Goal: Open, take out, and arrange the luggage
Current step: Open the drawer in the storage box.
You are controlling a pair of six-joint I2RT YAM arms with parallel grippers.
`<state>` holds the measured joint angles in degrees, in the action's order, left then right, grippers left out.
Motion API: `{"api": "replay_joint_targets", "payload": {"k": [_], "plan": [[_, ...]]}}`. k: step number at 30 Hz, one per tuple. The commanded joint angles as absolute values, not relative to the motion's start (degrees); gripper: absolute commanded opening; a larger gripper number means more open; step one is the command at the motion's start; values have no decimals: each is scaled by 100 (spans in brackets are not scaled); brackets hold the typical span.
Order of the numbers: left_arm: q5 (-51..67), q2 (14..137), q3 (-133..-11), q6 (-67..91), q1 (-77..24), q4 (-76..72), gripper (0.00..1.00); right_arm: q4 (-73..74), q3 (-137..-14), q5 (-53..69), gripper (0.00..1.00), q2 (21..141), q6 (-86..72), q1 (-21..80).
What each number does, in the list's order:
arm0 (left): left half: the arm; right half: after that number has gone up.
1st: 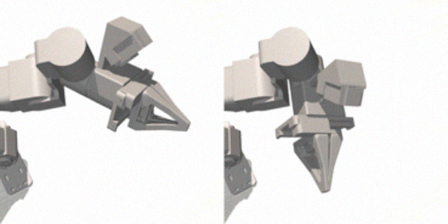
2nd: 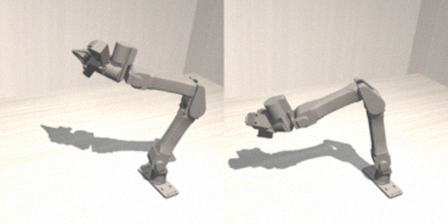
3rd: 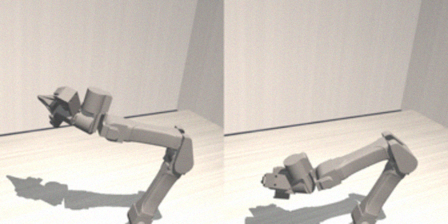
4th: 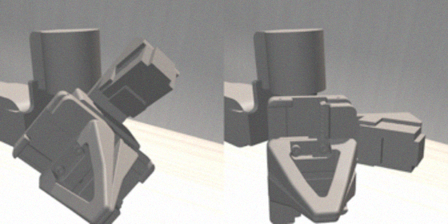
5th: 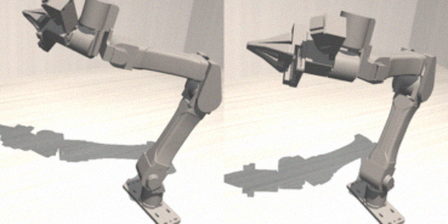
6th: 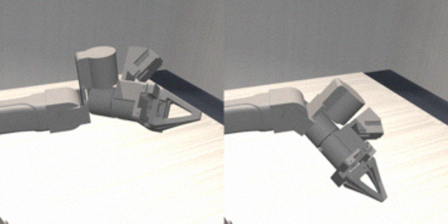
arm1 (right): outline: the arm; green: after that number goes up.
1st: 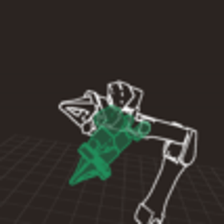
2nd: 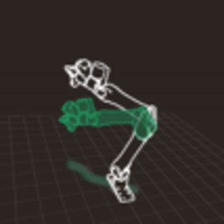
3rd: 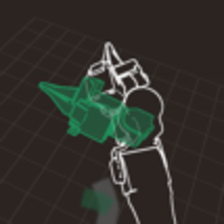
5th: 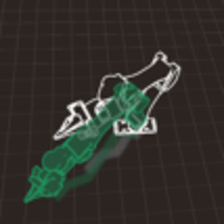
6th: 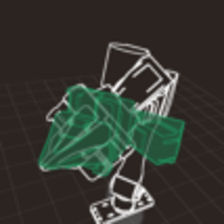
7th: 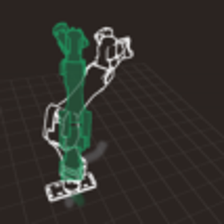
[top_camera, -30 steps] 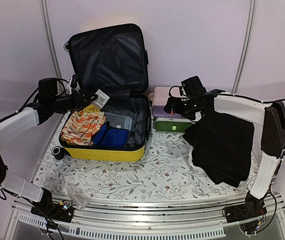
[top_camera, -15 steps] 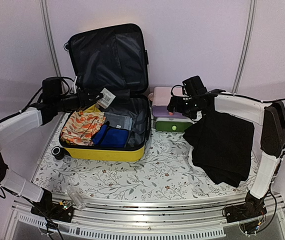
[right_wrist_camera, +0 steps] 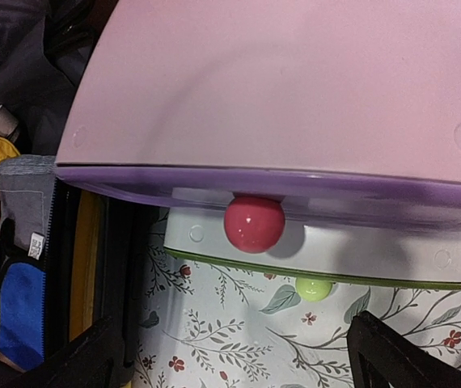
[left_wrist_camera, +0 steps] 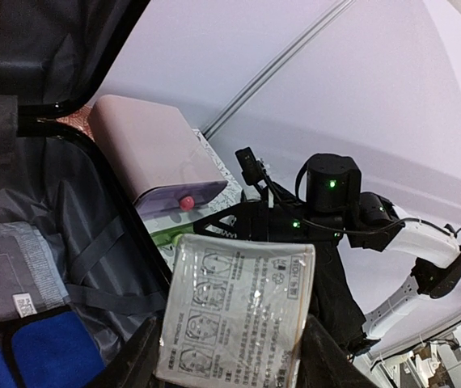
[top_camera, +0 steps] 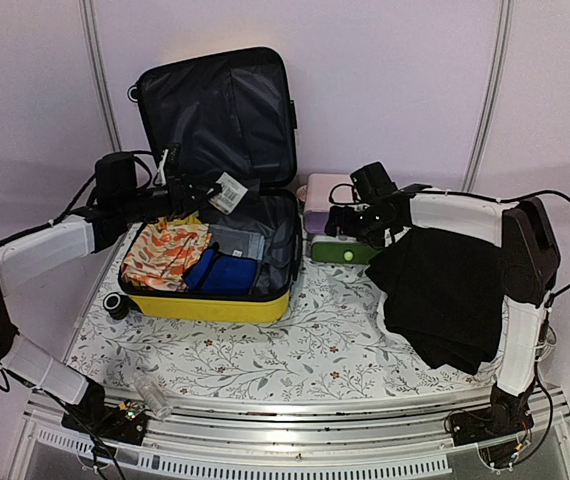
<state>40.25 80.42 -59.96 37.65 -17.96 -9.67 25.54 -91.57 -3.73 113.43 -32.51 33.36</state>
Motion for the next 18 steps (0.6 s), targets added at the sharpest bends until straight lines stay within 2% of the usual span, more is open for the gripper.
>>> {"api": "replay_joint_targets", "payload": {"k": [1,6,11,13,18], "plan": [[4053,8119,-6038,3813,-1881,-1384,46,2567,-9394,-385,99,11468,-3241,3357],[4043,8135,-6046,3815,-1898,-1417,46,2666,-9541,-432,95,11593,-3251,3357],[4045,8099,-6028,3816,-1908,-1402,46,2716,-9692,-479,69,11703,-3280,3357],[4019,8058,-5996,3786,-1913,-1378,46,2739,-9751,-534,65,11743,-3299,3357],[3977,7994,-5990,3673,-1912,-1257,46,2889,-9999,-787,62,11968,-3305,3357]]}}
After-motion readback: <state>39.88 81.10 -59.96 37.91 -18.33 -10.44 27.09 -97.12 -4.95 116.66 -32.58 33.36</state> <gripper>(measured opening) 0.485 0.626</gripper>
